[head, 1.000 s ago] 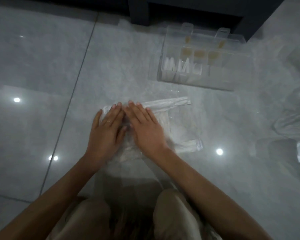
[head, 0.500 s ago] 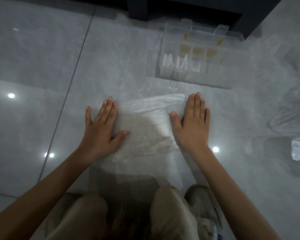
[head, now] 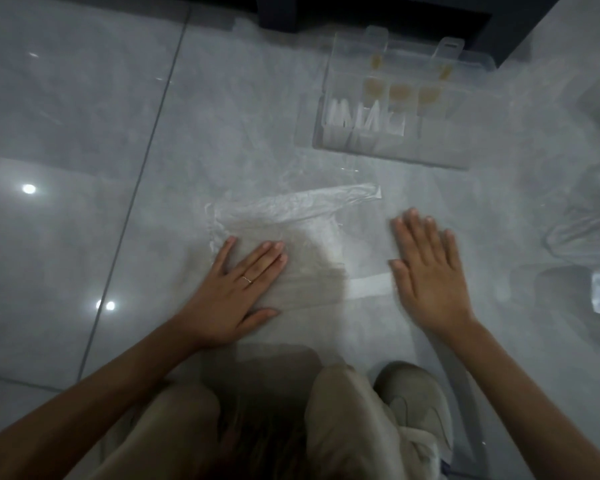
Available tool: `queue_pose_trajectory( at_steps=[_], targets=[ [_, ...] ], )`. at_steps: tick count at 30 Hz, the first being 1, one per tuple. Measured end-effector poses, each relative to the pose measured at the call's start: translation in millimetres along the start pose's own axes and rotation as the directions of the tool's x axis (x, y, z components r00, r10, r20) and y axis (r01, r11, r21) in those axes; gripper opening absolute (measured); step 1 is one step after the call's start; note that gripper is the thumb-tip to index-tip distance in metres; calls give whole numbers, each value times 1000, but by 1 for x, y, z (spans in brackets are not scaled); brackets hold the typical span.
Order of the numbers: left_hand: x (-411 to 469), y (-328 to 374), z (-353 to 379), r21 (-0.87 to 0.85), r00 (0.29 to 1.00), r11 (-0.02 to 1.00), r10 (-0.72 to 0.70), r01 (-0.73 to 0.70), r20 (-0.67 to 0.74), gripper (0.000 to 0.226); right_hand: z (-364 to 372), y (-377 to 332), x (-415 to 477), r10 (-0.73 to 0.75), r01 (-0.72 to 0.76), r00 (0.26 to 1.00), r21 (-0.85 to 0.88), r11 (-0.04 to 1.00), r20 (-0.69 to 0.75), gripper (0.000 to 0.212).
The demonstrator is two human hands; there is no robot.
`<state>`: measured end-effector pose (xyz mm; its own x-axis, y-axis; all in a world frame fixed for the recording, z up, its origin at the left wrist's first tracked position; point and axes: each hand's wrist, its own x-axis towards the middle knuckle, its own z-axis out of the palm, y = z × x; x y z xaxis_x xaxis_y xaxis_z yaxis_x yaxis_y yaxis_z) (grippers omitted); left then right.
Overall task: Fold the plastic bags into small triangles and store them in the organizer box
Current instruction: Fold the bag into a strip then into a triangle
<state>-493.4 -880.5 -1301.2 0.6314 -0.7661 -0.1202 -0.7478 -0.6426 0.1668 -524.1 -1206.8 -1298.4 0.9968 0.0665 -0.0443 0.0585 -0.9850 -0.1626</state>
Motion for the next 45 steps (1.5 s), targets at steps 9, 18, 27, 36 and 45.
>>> queue_pose_trajectory(
  at_steps=[9,18,27,36,45],
  targets=[
    [-6,9,-13,-147,974,988,13,-47,-227,23,-21,-36,0,-90,123,989,323,938,-114,45],
    [11,6,-30,-438,967,892,-199,110,-161,19,-10,-109,-3,-352,319,934,309,896,56,48],
    [2,-9,-55,-645,958,712,-255,277,130,72,-35,-85,13,-143,41,972,461,886,189,30],
    [7,-23,-49,-753,782,546,-619,368,-67,56,-53,-70,52,-141,-106,876,471,876,460,36],
    [27,-40,-37,-730,703,507,-709,459,-51,32,-62,-64,86,-104,-278,805,526,804,584,8]
  ],
)
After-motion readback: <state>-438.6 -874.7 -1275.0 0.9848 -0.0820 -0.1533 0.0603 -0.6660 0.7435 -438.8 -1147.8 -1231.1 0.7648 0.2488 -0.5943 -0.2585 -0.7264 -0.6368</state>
